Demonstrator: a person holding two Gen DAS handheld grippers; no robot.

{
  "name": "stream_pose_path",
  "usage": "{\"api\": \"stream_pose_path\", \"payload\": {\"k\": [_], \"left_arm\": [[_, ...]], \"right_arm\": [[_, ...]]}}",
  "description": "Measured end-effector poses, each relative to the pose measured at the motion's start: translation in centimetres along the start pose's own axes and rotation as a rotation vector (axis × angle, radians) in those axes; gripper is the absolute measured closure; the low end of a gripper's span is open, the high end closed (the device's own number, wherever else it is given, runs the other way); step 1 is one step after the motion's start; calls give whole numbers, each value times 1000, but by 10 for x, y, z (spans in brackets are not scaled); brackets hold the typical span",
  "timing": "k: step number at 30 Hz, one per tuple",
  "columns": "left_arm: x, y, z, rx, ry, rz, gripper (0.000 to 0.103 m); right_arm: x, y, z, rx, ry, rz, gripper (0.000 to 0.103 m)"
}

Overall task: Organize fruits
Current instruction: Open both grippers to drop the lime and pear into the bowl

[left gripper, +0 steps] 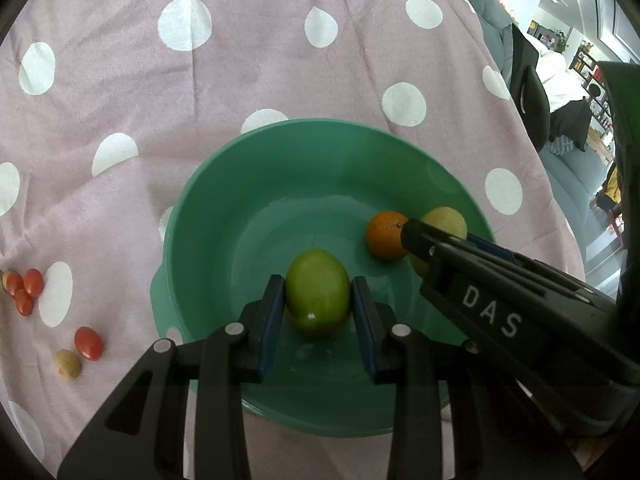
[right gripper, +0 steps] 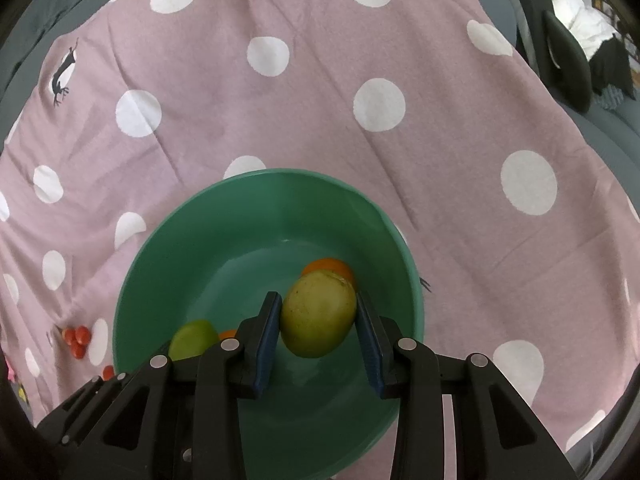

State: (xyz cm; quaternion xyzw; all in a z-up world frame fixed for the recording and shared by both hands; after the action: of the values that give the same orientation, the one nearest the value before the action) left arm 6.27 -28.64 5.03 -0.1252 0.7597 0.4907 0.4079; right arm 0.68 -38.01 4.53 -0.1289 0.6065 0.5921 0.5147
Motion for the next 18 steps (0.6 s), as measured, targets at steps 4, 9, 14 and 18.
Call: {"api": "stream_pose_path", "payload": {"k": [4, 9, 14, 18], "left_arm": [[0, 1, 0, 2, 5, 0, 69], [-4, 16, 5, 21, 34, -38, 44], [-9, 42, 19, 14, 60, -90, 43], [-13, 62, 40, -16, 94, -121, 41]], "right_arm": [[-1, 1, 0, 0, -1, -2, 64], [-5, 6, 3, -18, -3, -28, 45], [-10, 18, 8, -42, 0, -70, 44], [-13, 23, 14, -51, 15, -91, 44]]}}
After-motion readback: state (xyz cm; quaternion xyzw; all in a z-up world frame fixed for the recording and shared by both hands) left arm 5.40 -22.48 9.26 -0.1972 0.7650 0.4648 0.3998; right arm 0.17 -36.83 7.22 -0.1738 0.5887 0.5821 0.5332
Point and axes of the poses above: each gripper's, at about its wrist camera, not at the fingertips, and y roughly against the way its jaws point, z to its left, x to its underside, the point moved 3 cm from there along -y, roughly the way its jaws point, and after that the axes turned 12 degrees about -z, right-handed, at the moved point
